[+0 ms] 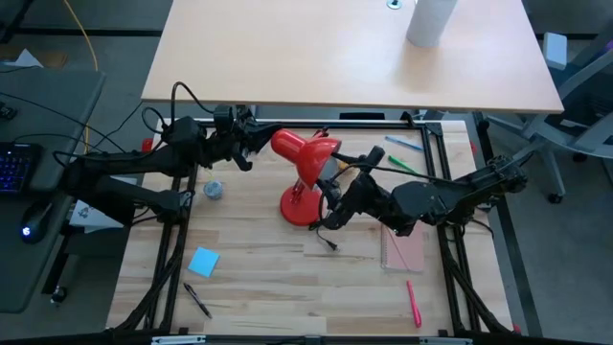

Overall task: Screw lightbulb
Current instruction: Insert the lightbulb into the lamp

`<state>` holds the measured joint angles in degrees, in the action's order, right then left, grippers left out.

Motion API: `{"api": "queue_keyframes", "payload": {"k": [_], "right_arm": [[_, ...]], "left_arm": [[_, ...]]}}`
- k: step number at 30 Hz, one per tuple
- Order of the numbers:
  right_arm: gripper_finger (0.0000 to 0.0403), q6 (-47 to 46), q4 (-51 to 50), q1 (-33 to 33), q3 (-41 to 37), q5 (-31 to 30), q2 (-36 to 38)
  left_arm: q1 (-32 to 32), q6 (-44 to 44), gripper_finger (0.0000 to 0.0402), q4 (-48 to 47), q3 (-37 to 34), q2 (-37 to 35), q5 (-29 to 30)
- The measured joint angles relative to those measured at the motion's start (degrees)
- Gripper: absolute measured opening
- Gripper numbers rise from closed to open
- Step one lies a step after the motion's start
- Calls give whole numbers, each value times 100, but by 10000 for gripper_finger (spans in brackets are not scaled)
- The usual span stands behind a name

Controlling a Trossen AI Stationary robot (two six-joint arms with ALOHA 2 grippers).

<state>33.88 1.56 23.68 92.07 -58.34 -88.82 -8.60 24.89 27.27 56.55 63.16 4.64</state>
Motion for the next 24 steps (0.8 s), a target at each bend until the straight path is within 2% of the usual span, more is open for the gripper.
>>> {"api": "queue_keyframes", "payload": {"k": [4, 9, 24], "right_arm": [[264, -795, 1, 0, -2, -4, 0], [264, -2224, 2, 2, -2, -132, 0], [263, -8212, 313, -129, -11, -90, 0]], "left_arm": [[47, -287, 0, 1, 0, 0, 1], [90, -600, 0, 1, 0, 2, 13], [87, -1938, 0, 18, 0, 2, 27]]}}
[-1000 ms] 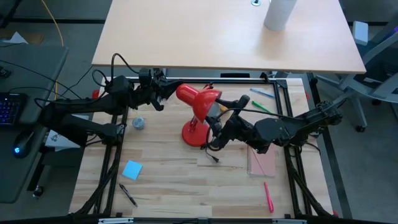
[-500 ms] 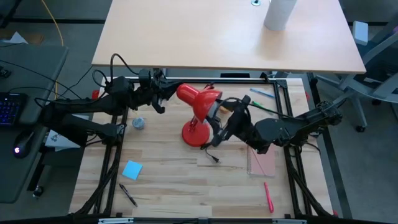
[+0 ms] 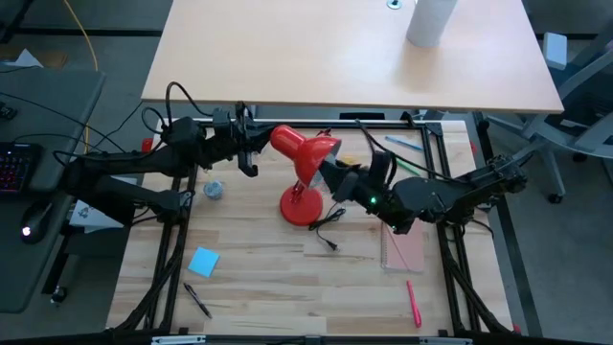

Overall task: Screw lightbulb
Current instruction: Insert the lightbulb into the lamp

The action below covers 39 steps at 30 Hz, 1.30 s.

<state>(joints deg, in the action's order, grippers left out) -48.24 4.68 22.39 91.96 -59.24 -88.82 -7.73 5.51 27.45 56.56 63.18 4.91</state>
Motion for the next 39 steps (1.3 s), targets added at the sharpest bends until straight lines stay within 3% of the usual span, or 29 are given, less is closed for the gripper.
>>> {"api": "queue_keyframes", "payload": {"k": [6, 8, 39], "right_arm": [[263, -2440, -19, -116, 0, 205, 0], [263, -2794, -32, -125, 0, 208, 0], [273, -2660, -430, -131, 13, 373, 33]], "left_arm": [[-8, -325, 0, 13, 6, 0, 27], [-8, -368, 0, 15, 6, -2, 23], [-24, -276, 0, 251, 4, 9, -34]]}}
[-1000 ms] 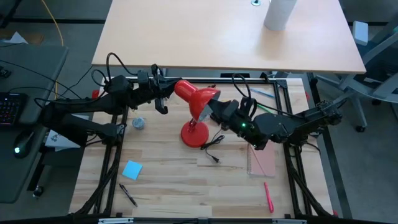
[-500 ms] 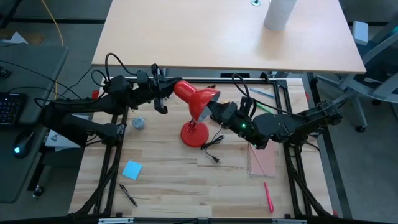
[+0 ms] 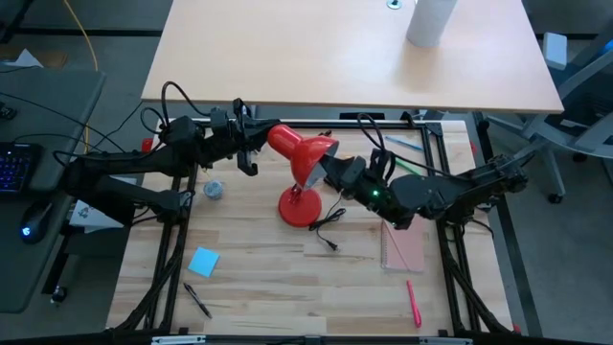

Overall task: Screw lightbulb
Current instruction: Insert the lightbulb into the lamp

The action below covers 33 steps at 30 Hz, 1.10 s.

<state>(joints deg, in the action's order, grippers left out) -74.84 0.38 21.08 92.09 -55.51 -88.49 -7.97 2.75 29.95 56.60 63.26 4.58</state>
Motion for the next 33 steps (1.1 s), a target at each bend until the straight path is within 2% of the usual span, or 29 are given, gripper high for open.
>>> {"api": "queue_keyframes", "payload": {"k": [8, 13, 21, 29, 33], "right_arm": [[300, -480, -245, -7, 0, -109, 42], [301, -26, -241, -34, 0, -149, 44], [301, 265, -226, -107, 0, 520, 51], [302, 642, -252, -118, -2, 744, 102], [319, 912, -321, -118, -9, 973, 160]], "left_arm": [[0, 4, 0, -2, 0, 0, 8], [0, 4, 0, -2, 0, -2, 50], [2, 15, 0, 4, 0, -7, 57], [4, 13, 0, 1, 0, -7, 55], [4, 13, 0, 2, 0, -7, 57]]}}
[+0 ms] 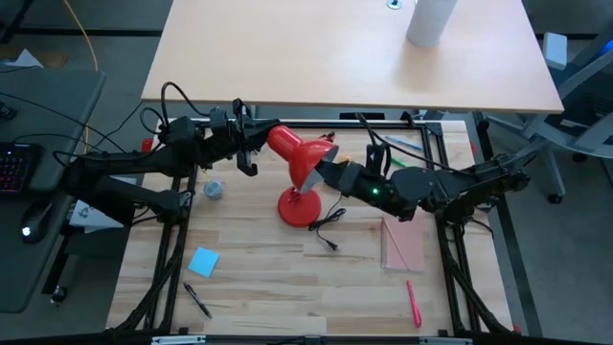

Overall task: Screw lightbulb
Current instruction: Insert the lightbulb into the lamp

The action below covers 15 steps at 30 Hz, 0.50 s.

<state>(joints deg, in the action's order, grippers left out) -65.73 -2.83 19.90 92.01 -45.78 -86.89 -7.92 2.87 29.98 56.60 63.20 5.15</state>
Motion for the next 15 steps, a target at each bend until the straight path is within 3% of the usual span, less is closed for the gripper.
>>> {"api": "queue_keyframes", "payload": {"k": [7, 15], "right_arm": [[364, -150, -448, 2, -4, 306, 90], [367, -199, -1018, 156, -4, 90, 423]], "left_arm": [[-2, 4, 0, 6, 0, 0, 9], [-2, 4, 0, 8, 0, -1, 16]]}}
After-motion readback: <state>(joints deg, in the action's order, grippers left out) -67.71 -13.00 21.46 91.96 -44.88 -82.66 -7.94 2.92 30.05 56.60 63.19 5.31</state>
